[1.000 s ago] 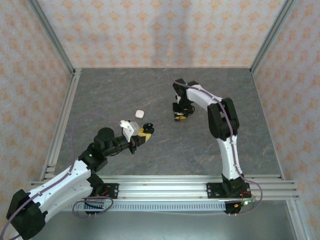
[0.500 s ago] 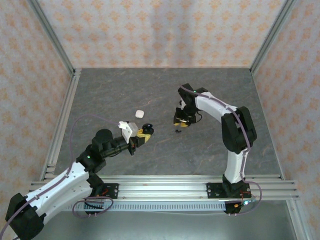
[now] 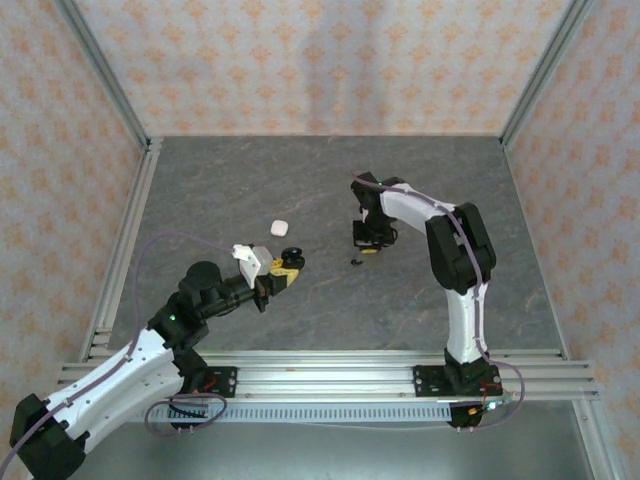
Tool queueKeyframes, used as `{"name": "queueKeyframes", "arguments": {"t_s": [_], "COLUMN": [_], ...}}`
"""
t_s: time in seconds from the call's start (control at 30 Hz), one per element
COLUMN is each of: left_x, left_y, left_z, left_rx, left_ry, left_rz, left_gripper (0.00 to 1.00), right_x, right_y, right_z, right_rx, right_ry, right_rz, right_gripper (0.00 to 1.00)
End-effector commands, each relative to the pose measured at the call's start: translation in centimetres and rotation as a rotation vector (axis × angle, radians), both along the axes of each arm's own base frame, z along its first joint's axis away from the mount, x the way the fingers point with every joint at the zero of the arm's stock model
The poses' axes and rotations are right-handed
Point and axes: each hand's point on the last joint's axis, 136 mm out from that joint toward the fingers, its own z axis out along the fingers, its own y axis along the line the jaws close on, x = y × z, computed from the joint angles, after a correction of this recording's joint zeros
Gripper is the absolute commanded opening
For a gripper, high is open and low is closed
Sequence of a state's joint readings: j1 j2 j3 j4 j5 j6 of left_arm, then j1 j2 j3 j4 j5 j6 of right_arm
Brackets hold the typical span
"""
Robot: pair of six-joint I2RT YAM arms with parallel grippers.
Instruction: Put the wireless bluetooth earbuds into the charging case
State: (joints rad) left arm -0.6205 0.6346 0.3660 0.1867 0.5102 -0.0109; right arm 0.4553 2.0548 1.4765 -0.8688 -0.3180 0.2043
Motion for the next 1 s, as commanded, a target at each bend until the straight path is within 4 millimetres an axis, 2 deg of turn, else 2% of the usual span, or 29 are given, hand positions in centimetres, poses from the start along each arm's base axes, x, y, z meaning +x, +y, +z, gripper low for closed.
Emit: {"name": "queueKeyframes", "arguments": {"t_s": [0.0, 0.23, 0.4, 0.5, 0.7, 0.83, 0.97], "left_x": [0.3, 0.8, 1.0, 1.0, 0.8, 0.6, 0.6], "left_y": [0.2, -0.3, -0.5, -0.5, -0.4, -0.1, 0.1], "left_z": [0.2, 0.0, -0.1, -0.1, -0.1, -0.2, -0.1], "left_rx": [-0.006, -0.002, 0.007, 0.014, 0.016, 0.014, 0.01], "left_ry": [-0.004, 0.002, 0.003, 0.004, 0.009, 0.007, 0.0], "left_rz": [0.025, 0.018, 0.017, 0.013, 0.011, 0.021, 0.03], "left_gripper": [0.0, 0.0, 0.0, 0.0, 0.0, 0.0, 0.0], "right_x": [-3.0, -6.6, -7.8, -7.5, -6.0, -5.3, -5.2], "right_y": [-0.6, 2.0, 3.8, 3.9, 1.8, 1.8, 3.4], "right_z": [-1.7, -1.0, 0.6, 2.4, 5.7, 7.4, 7.4], "right_rx": [0.005, 0.106, 0.185, 0.199, 0.082, 0.099, 0.213], "right_ry": [0.083, 0.105, 0.084, 0.049, -0.051, -0.104, -0.138], "right_rz": [0.026, 0.023, -0.01, -0.029, -0.048, -0.127, -0.245], "right_gripper": [0.08, 0.07, 0.07, 0.07, 0.08, 0.23, 0.35]}}
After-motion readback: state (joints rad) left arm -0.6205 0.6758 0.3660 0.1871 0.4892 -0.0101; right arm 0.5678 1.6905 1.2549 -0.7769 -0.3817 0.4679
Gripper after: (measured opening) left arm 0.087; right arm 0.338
